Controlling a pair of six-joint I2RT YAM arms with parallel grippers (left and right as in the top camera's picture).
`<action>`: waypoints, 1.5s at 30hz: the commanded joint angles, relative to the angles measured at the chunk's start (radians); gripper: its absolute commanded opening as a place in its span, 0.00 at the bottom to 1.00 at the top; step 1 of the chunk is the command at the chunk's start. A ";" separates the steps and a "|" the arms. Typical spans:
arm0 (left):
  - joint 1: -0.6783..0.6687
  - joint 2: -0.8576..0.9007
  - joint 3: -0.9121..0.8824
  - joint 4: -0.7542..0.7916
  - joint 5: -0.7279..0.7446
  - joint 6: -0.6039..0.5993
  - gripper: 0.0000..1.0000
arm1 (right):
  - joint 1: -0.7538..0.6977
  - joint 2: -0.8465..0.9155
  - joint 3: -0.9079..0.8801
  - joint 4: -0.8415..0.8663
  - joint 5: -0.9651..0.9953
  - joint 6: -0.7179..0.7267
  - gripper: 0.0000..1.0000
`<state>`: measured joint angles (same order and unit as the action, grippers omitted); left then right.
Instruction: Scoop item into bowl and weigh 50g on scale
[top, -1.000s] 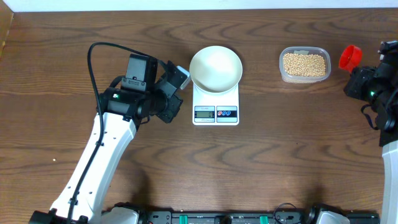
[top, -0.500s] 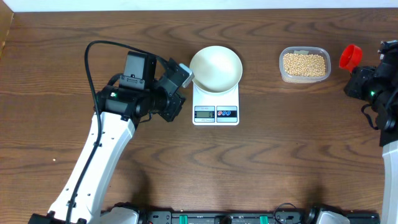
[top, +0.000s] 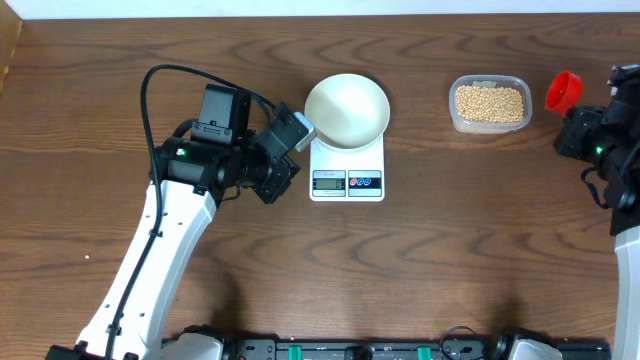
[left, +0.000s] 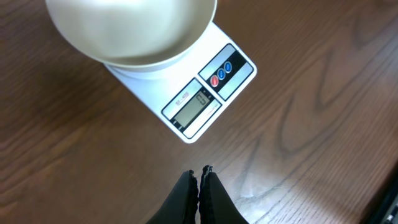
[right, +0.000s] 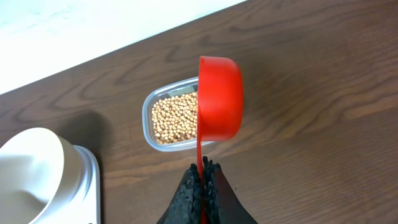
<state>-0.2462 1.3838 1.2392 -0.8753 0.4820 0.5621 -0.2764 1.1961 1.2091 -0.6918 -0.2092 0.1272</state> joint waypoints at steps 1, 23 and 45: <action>-0.002 -0.009 0.020 -0.003 -0.027 0.029 0.08 | 0.003 0.001 0.023 0.000 -0.006 -0.013 0.01; -0.002 -0.009 0.020 -0.003 -0.027 0.028 0.69 | 0.003 0.001 0.023 -0.008 -0.007 -0.013 0.01; -0.002 -0.009 0.020 -0.003 -0.023 -0.024 0.93 | 0.003 0.001 0.023 -0.008 -0.007 -0.013 0.01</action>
<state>-0.2462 1.3838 1.2392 -0.8753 0.4618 0.5468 -0.2764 1.1961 1.2091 -0.6987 -0.2089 0.1246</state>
